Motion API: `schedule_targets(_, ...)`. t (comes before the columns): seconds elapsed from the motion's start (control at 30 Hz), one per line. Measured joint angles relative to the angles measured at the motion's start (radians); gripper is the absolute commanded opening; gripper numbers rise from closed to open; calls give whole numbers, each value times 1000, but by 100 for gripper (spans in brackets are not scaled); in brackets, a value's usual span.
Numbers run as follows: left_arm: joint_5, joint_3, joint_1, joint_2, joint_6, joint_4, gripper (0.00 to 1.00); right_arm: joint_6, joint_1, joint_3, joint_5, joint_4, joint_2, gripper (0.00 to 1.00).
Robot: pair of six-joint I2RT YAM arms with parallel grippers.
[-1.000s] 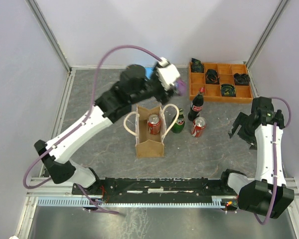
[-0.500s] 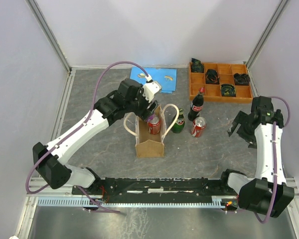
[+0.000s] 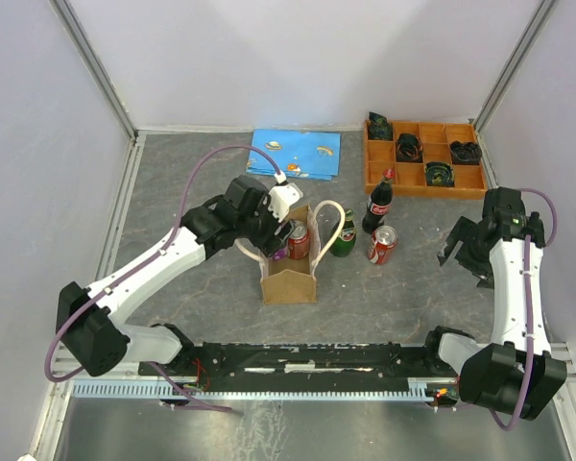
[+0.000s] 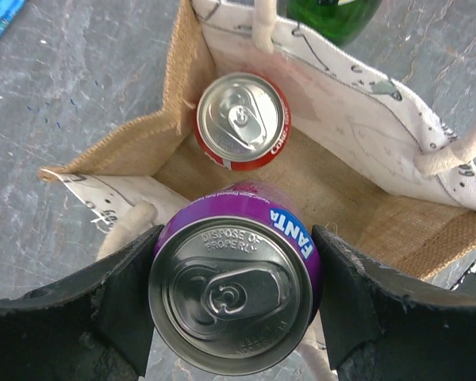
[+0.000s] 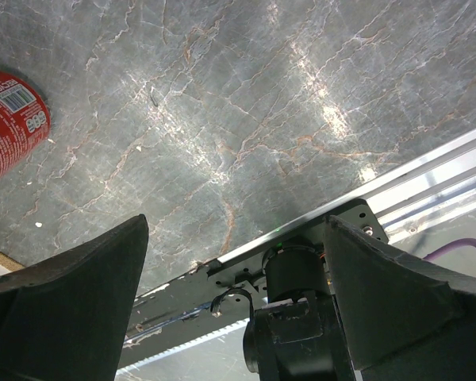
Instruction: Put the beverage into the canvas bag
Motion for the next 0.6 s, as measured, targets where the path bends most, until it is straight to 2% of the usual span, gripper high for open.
schedule_targets(0.6, -7, -192, 0, 35, -3, 190, 3, 1, 0, 0, 0, 0, 13, 99)
